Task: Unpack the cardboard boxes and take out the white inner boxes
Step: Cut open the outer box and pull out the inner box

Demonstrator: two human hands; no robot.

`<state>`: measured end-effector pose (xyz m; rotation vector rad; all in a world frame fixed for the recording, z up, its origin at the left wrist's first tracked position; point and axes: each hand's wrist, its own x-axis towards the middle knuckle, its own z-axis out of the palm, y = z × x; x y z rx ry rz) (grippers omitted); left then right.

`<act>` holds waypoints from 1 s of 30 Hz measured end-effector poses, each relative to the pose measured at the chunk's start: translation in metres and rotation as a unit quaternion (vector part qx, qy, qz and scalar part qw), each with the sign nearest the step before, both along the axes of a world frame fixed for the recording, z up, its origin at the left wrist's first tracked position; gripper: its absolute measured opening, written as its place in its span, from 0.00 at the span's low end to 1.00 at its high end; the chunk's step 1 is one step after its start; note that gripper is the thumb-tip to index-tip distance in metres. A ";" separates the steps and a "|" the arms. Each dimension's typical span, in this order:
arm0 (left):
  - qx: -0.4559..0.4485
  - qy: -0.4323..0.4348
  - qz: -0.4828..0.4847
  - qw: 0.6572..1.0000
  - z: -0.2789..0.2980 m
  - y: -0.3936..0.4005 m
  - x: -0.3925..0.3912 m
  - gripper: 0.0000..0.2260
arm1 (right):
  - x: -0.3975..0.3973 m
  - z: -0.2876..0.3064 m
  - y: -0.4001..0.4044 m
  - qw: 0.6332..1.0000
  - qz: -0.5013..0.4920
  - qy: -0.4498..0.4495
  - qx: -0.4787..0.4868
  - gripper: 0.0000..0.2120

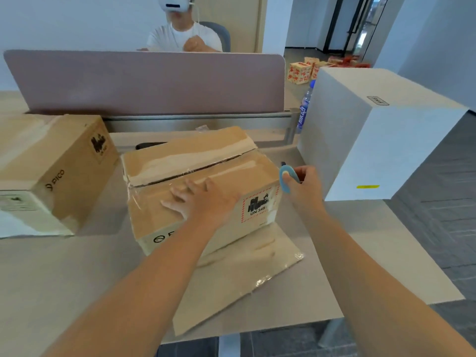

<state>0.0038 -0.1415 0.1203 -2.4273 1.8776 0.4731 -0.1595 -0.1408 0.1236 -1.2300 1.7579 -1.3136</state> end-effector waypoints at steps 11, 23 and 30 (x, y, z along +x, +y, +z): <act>-0.101 -0.027 -0.194 0.976 0.000 -0.026 0.098 0.33 | 0.058 -0.011 0.005 0.995 0.021 -0.095 0.012 0.05; -0.041 -0.017 -0.089 0.995 -0.012 -0.016 0.065 0.35 | 0.059 -0.015 -0.033 0.994 0.000 -0.110 0.024 0.05; -0.071 0.106 -0.010 0.992 -0.006 -0.002 -0.018 0.30 | 0.035 -0.007 -0.008 0.999 0.043 0.010 0.013 0.06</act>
